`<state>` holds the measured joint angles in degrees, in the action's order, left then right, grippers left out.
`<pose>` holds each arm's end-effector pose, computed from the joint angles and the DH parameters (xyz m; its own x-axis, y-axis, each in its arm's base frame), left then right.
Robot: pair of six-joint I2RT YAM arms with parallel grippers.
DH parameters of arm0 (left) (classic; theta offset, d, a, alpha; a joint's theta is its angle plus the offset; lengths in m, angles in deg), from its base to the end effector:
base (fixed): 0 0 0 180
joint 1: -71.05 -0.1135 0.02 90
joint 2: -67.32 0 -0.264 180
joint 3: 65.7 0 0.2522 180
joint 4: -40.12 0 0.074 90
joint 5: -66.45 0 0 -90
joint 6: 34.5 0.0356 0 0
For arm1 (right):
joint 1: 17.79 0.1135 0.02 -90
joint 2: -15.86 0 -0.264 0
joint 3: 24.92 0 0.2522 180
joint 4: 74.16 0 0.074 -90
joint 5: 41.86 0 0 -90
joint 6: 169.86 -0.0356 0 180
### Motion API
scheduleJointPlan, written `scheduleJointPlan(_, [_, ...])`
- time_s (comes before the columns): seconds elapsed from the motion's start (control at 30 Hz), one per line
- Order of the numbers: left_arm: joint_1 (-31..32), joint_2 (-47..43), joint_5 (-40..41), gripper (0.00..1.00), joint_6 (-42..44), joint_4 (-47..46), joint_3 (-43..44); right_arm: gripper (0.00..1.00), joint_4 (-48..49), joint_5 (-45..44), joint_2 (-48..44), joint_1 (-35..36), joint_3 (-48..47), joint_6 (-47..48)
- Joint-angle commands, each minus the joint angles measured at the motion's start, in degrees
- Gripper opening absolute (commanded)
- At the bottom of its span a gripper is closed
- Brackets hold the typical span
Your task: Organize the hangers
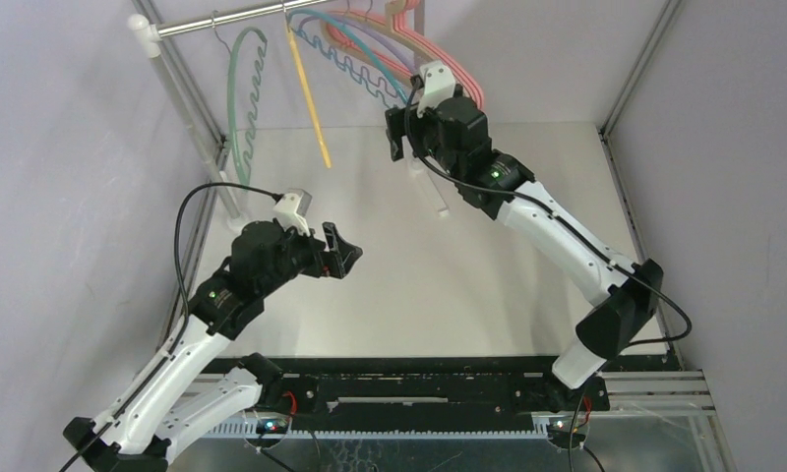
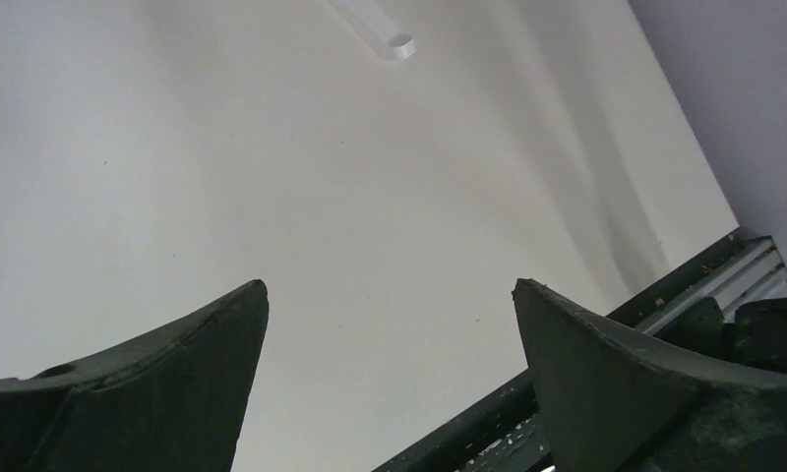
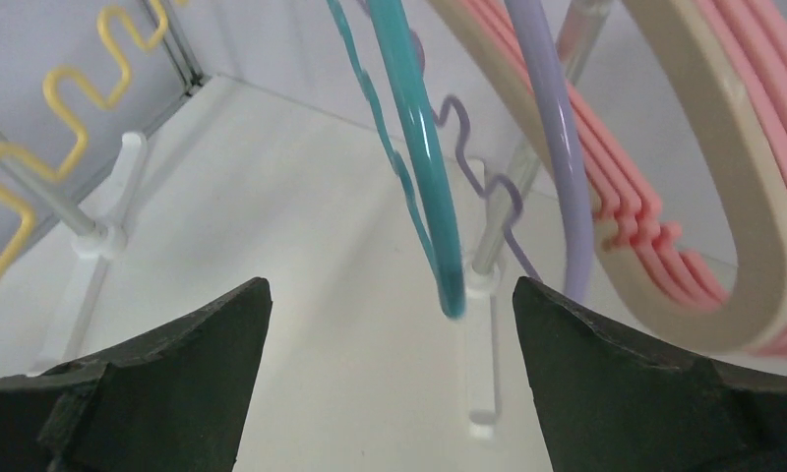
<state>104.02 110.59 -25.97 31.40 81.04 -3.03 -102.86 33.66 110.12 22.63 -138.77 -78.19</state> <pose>0.1398 -0.0925 0.3380 -0.5164 -0.1513 -0.8429 0.4007 0.8271 -0.3940 0.2984 0.2424 0.4442 -0.1077 -0.1288 -0.9858 -0.4432 0.8938 -0.0683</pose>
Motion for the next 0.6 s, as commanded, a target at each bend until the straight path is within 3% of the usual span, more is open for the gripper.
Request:
scheduleJointPlan(0.0, [-0.36, -0.81, 2.99, 0.99, -1.47, -2.05, -1.95, 1.00, -1.00, 0.81, -7.30, 0.53, 3.70, 0.14])
scheduleJointPlan(0.37, [-0.62, 1.72, 5.66, 0.99, -2.72, -6.66, -6.85, 1.00, -16.06, 3.72, -15.62, 0.21, 18.73, -12.38])
scheduleJointPlan(0.57, [-0.79, 3.59, 5.85, 1.00, -2.32, -8.81, -7.22, 1.00, -12.91, 3.48, -20.87, -0.37, 28.82, -12.58])
